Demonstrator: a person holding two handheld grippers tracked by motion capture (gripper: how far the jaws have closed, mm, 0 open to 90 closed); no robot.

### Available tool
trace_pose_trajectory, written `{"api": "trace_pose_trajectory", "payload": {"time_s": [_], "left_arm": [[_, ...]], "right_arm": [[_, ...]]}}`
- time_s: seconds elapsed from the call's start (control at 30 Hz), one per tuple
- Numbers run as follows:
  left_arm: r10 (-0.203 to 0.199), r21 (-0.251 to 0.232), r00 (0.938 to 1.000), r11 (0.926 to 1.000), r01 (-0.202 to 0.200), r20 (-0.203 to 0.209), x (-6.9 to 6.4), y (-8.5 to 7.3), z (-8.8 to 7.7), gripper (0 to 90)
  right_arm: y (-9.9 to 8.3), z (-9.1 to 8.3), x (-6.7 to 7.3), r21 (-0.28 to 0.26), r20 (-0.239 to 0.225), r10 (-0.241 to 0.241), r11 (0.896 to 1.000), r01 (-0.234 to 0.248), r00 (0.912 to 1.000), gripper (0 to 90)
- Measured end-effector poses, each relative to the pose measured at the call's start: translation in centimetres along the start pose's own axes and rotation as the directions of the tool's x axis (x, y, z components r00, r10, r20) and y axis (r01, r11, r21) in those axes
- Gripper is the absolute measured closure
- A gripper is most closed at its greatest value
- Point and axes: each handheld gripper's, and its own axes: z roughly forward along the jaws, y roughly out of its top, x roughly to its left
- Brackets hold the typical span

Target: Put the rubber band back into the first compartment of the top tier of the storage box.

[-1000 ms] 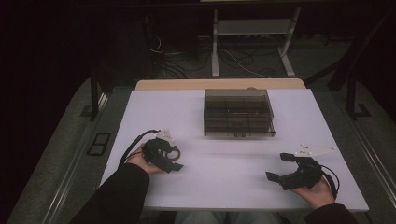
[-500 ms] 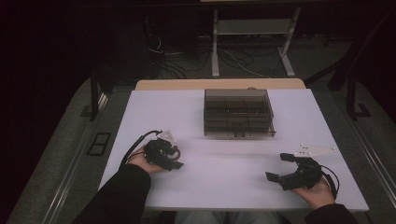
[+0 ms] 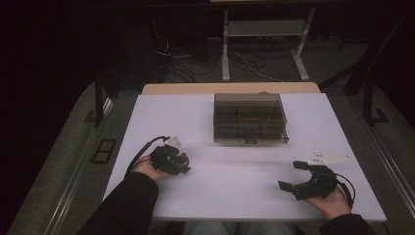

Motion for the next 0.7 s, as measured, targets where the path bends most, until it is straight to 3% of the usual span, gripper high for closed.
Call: {"api": "trace_pose_trajectory", "payload": {"time_s": [0.43, 0.7], "left_arm": [[-0.004, 0.009, 0.9999, 0.9999, 0.004, -0.013, 0.39, -0.07, -0.01, 79.5], [-0.022, 0.010, 0.9997, 0.9997, 0.022, 0.002, 0.63, -0.12, -0.04, 82.1]], "right_arm": [[-0.03, 0.02, -0.07, 0.001, 0.003, -0.002, 1.000, 0.002, 1.0000, 0.5], [-0.04, 0.01, -0.07, 0.001, 0.003, -0.002, 1.000, 0.002, 1.0000, 0.5]]}}
